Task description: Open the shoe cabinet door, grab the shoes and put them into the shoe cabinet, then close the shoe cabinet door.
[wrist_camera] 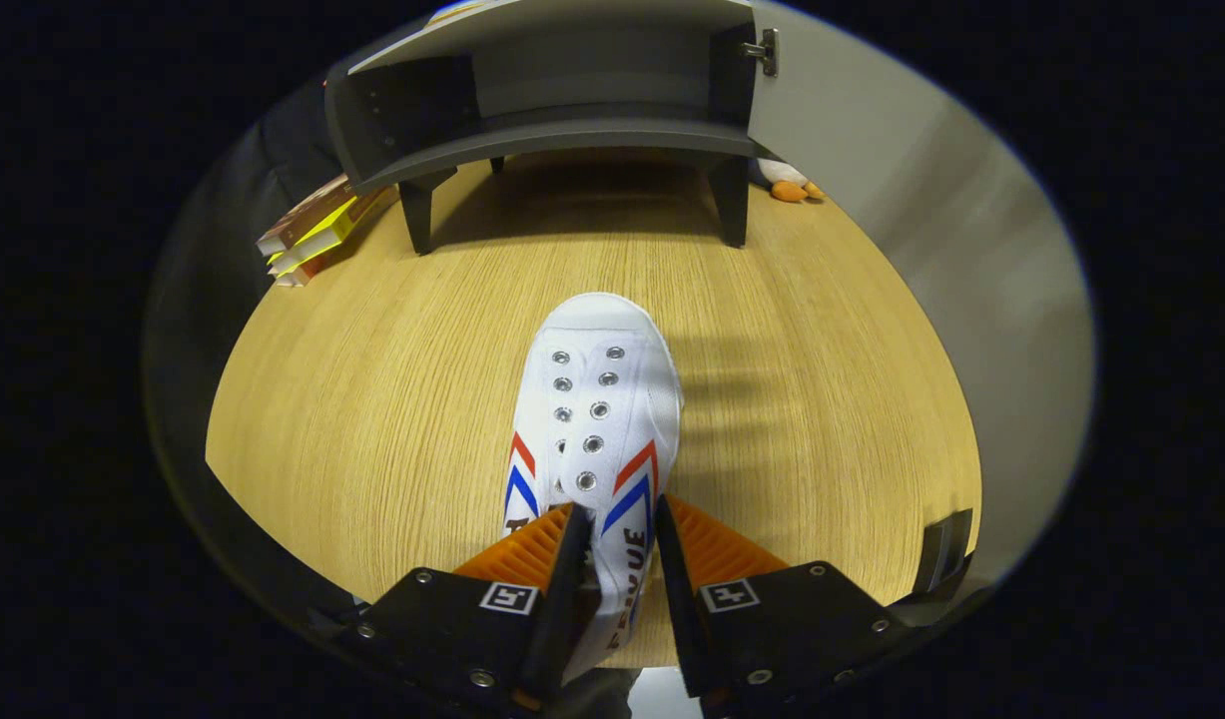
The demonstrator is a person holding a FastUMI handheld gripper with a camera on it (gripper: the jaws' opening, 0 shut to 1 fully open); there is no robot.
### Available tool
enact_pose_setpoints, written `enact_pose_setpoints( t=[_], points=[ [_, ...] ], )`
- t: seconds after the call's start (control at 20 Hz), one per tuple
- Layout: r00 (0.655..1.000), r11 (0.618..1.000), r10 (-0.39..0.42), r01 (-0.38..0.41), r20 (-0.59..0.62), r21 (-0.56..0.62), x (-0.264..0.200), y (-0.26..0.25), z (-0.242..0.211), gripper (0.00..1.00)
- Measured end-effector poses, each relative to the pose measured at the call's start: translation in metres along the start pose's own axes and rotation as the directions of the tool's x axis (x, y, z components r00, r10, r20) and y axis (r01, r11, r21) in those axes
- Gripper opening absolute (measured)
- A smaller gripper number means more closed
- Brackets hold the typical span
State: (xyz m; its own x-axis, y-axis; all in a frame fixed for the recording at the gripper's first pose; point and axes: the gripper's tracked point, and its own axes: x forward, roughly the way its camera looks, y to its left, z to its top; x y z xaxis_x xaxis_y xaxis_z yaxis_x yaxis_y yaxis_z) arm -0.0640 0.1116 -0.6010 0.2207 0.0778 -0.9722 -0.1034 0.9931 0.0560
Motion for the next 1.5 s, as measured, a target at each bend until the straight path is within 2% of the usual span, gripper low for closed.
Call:
enact_pose_setpoints(
  t=[0.1,0.2,0.25,0.3,0.35,0.55,0.85,1.5],
  points=[
    [0.999,0.999,-0.044,0.045,0.025,-0.025,-0.001,-0.006,0.002,0.38],
    [0.997,0.995,-0.07,0.068,0.024,0.069,-0.001,-0.009,0.003,0.21],
    [0.997,0.992,-0.074,0.072,0.016,0.1,0.0,-0.015,0.004,0.16],
    [0.997,0.992,-0.081,0.08,0.012,0.102,-0.002,-0.018,0.001,0.06],
    [0.997,0.991,-0.078,0.078,0.002,0.113,-0.003,-0.011,0.0,0.03],
    [1.0,0.994,0.007,-0.008,0.008,0.111,-0.019,0.01,0.003,0.02],
    [0.996,0.997,0.044,-0.048,0.074,0.056,-0.045,0.048,0.041,0.02],
    [0.967,0.998,-0.042,0.028,0.252,0.059,-0.14,0.028,0.154,0.02]
  ],
)
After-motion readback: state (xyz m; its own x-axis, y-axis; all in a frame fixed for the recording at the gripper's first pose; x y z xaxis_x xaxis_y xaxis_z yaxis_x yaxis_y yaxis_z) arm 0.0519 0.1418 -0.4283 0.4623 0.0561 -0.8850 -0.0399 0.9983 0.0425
